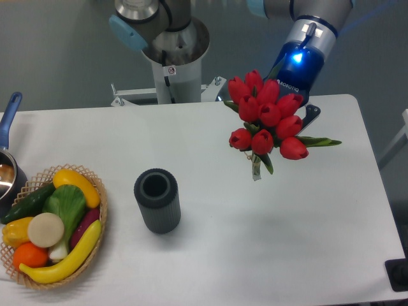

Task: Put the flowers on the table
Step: 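Carry the red tulip bouquet in the gripper, shifting it slightly sideways, then lower the held tulips down onto the table surface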

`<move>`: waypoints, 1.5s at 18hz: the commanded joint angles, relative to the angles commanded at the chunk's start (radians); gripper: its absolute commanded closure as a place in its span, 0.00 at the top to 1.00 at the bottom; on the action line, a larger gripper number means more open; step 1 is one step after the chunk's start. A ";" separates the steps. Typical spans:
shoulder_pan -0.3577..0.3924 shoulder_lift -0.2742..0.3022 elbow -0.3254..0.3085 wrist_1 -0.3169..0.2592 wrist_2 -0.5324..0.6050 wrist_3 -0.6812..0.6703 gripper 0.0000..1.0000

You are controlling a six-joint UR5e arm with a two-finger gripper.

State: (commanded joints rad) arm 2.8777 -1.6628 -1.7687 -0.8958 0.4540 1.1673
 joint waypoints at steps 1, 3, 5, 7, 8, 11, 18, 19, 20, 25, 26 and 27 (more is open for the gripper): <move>-0.002 0.003 -0.006 0.002 0.018 0.006 0.47; -0.002 0.006 -0.003 0.000 0.063 0.014 0.47; -0.003 0.008 0.006 -0.002 0.095 0.006 0.47; -0.005 0.017 0.003 -0.003 0.142 0.006 0.47; -0.006 0.020 0.003 -0.003 0.164 0.006 0.47; -0.009 0.025 0.011 -0.003 0.234 0.006 0.47; -0.061 0.023 0.044 -0.005 0.445 0.009 0.47; -0.081 0.020 0.051 -0.005 0.507 0.014 0.47; -0.107 0.015 0.057 -0.005 0.573 0.017 0.47; -0.196 -0.043 0.084 -0.003 0.765 0.029 0.47; -0.215 -0.057 0.086 -0.002 0.811 0.037 0.47; -0.228 -0.078 0.090 0.000 0.859 0.050 0.47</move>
State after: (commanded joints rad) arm 2.6493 -1.7409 -1.6782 -0.8959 1.3126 1.2178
